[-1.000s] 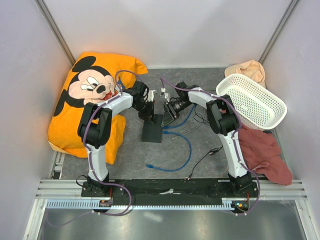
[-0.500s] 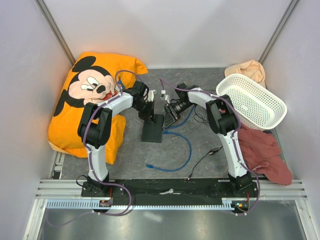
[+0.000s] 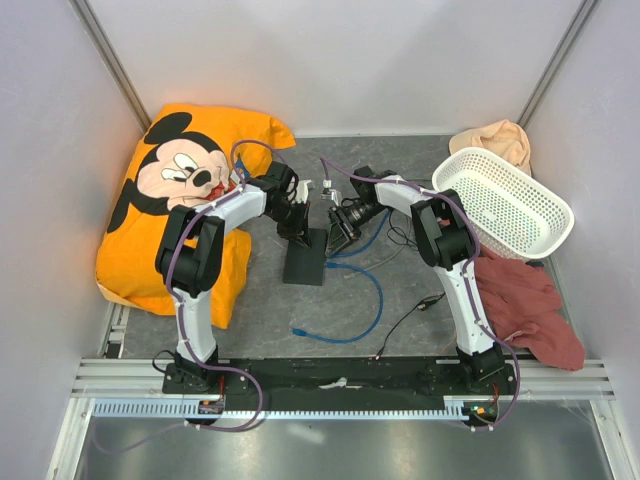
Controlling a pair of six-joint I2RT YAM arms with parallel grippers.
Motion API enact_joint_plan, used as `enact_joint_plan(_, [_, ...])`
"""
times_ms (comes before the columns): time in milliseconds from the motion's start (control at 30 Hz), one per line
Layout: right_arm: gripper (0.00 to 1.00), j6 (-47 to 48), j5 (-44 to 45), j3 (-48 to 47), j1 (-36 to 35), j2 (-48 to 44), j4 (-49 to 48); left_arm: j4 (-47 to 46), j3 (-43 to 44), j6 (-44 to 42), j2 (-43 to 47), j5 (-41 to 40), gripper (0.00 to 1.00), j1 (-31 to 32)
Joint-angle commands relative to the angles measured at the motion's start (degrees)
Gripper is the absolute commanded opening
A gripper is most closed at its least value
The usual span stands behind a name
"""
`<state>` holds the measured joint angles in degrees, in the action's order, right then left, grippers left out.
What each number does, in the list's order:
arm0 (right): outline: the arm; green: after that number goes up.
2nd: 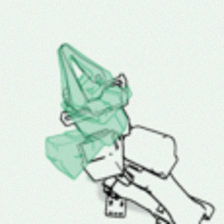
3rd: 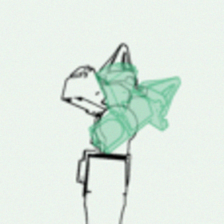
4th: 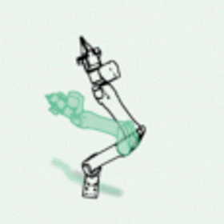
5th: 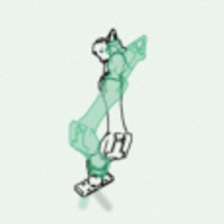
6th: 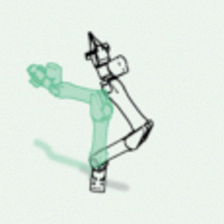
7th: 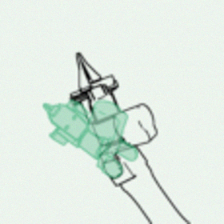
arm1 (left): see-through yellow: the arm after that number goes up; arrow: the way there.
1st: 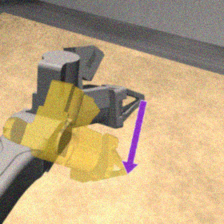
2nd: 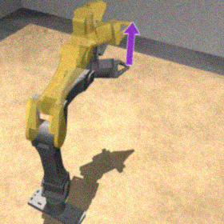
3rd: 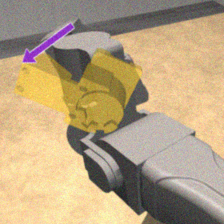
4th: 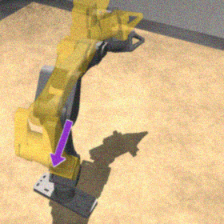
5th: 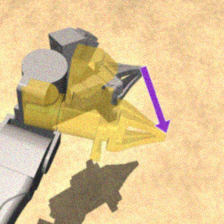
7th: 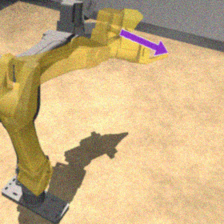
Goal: Pull the plug from the switch port
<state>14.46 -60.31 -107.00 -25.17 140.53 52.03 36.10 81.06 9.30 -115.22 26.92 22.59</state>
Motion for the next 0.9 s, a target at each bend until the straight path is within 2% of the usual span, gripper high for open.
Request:
enact_joint_plan(0, [0.45,1.2,12.2,0.7,-1.3,4.5,-4.3,-2.0,-1.5,-3.7,-5.1,-6.9,0.02,1.8])
enact_joint_plan(467, [0.36,-0.1,16.0,1.0,-2.3,4.2,-5.3,-2.0,-1.7,-3.9,-5.2,-7.0,0.02,2.2])
enact_joint_plan(567, [0.32,-0.9,16.3,0.9,-2.4,4.3,-5.6,-2.2,-1.8,-3.9,-5.0,-7.2,0.02,2.2])
enact_joint_plan(667, [0.22,-2.1,17.2,0.9,-2.6,4.1,-6.0,-2.1,-2.0,-4.0,-5.0,-7.3,0.02,2.4])
enact_joint_plan(700, [0.16,-2.6,17.5,0.9,-2.7,3.8,-6.5,-2.3,-2.0,-4.0,-5.0,-7.3,0.02,2.4])
enact_joint_plan(867, [0.03,-5.8,20.2,1.5,-3.0,2.6,-7.6,-2.3,-2.0,-4.2,-5.1,-7.4,0.02,2.8])
